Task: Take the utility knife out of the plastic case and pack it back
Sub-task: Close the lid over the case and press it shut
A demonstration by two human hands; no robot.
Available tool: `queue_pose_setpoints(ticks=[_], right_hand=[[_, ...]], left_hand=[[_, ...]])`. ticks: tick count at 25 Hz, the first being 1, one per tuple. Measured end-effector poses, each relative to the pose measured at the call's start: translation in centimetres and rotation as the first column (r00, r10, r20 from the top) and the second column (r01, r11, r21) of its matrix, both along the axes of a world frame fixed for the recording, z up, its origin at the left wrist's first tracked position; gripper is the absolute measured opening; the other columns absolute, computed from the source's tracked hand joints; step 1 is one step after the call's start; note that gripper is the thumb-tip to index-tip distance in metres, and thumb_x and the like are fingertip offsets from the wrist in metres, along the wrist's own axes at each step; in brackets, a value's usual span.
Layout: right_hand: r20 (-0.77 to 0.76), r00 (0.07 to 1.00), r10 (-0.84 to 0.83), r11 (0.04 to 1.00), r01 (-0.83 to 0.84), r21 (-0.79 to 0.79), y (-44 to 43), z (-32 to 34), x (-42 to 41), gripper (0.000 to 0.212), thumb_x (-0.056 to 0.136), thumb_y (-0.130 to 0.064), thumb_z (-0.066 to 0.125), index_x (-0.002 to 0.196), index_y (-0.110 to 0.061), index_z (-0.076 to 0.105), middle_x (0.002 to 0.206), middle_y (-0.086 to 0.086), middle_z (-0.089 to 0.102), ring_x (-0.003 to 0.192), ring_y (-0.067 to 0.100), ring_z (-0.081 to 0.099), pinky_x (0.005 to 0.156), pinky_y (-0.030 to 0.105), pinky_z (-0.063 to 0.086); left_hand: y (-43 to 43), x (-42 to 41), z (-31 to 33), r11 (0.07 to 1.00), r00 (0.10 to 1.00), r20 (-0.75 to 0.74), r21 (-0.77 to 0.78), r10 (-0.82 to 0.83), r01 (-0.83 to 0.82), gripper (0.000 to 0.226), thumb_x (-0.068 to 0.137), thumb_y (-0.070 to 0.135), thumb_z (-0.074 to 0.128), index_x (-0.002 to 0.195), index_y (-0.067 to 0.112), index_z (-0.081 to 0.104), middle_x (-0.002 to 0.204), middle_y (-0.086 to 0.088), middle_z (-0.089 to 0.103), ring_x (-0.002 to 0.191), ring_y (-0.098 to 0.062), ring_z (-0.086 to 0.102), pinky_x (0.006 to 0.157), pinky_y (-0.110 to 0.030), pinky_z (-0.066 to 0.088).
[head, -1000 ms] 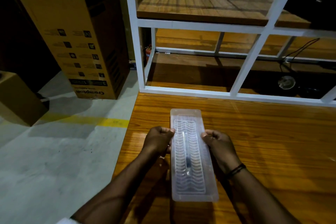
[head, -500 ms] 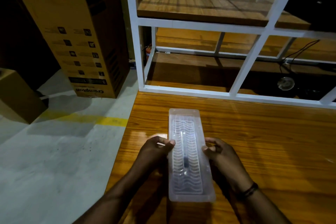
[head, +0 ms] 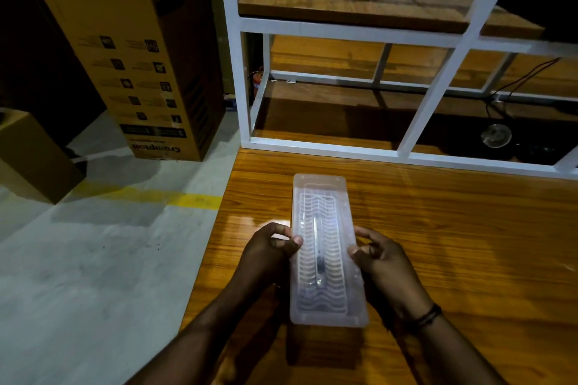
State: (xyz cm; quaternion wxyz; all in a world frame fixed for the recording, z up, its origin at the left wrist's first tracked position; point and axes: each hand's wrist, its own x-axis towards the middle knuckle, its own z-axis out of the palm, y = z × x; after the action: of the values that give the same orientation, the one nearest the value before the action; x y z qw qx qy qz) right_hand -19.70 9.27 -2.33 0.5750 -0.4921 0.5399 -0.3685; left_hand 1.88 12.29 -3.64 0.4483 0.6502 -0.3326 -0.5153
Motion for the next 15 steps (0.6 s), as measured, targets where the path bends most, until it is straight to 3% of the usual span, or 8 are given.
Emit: queue_pose_setpoints(ticks=[2, 4, 7, 10, 15], right_hand=[[-0.209, 0.977, 0.031, 0.997, -0.045, -0.059, 0.2, 0.4, -0.4, 0.045, 0.093, -0.016, 0.071, 0.135, -0.026, 0.058, 0.098, 0.007, 0.074, 0.093, 0.022, 0.075, 0.075, 0.033, 0.061], [-0.354, 0.929, 0.112, 0.988, -0.143, -0.065, 0.8, 1.1, -0.8, 0.057, 0.092, -0.023, 0.073, 0.142, -0.035, 0.048, 0.097, 0.004, 0.069, 0.092, 0.018, 0.072, 0.076, 0.032, 0.06], [-0.297, 0.892, 0.34, 0.94, -0.326, 0.098, 1.9, 2.5, -1.8, 0.068, 0.091, -0.018, 0.073, 0.14, -0.05, 0.037, 0.102, 0.006, 0.063, 0.081, 0.018, 0.071, 0.066, 0.035, 0.058], [-0.222, 0.887, 0.405, 0.91, -0.369, 0.187, 2.3, 2.8, -2.7, 0.083, 0.09, 0.003, 0.067, 0.144, -0.05, 0.032, 0.093, 0.019, 0.06, 0.059, 0.022, 0.061, 0.053, 0.036, 0.046], [-0.188, 0.886, 0.424, 0.903, -0.398, 0.162, 2.3, 3.1, -2.7, 0.083, 0.09, 0.003, 0.067, 0.129, -0.064, 0.036, 0.079, 0.014, 0.057, 0.064, 0.031, 0.052, 0.06, 0.042, 0.039]], left_hand=[[0.4, 0.0, 0.6, 1.0, 0.998, 0.067, 0.0, -0.008, 0.008, 0.021, 0.089, 0.027, 0.08, 0.1, 0.018, 0.065, 0.082, -0.003, 0.072, 0.056, -0.012, 0.068, 0.048, -0.027, 0.053], [1.2, 0.2, 1.2, 0.997, 0.99, 0.129, 0.053, -0.064, 0.057, 0.031, 0.087, 0.033, 0.082, 0.11, 0.023, 0.063, 0.091, -0.005, 0.073, 0.069, -0.016, 0.074, 0.056, -0.032, 0.06], [3.0, 0.8, 2.1, 0.977, 0.987, -0.01, 0.14, -0.16, 0.16, 0.042, 0.084, 0.027, 0.085, 0.118, 0.023, 0.062, 0.102, -0.013, 0.078, 0.093, -0.03, 0.079, 0.081, -0.044, 0.065], [4.5, 1.5, 2.7, 0.944, 0.958, -0.009, 0.163, -0.288, 0.285, 0.044, 0.084, 0.015, 0.085, 0.12, 0.027, 0.062, 0.106, -0.007, 0.078, 0.094, -0.023, 0.079, 0.073, -0.034, 0.064], [4.7, 1.3, 2.3, 0.929, 0.92, 0.155, 0.155, -0.359, 0.336, 0.049, 0.085, 0.014, 0.082, 0.125, 0.034, 0.06, 0.106, 0.001, 0.077, 0.086, -0.014, 0.078, 0.07, -0.032, 0.063]])
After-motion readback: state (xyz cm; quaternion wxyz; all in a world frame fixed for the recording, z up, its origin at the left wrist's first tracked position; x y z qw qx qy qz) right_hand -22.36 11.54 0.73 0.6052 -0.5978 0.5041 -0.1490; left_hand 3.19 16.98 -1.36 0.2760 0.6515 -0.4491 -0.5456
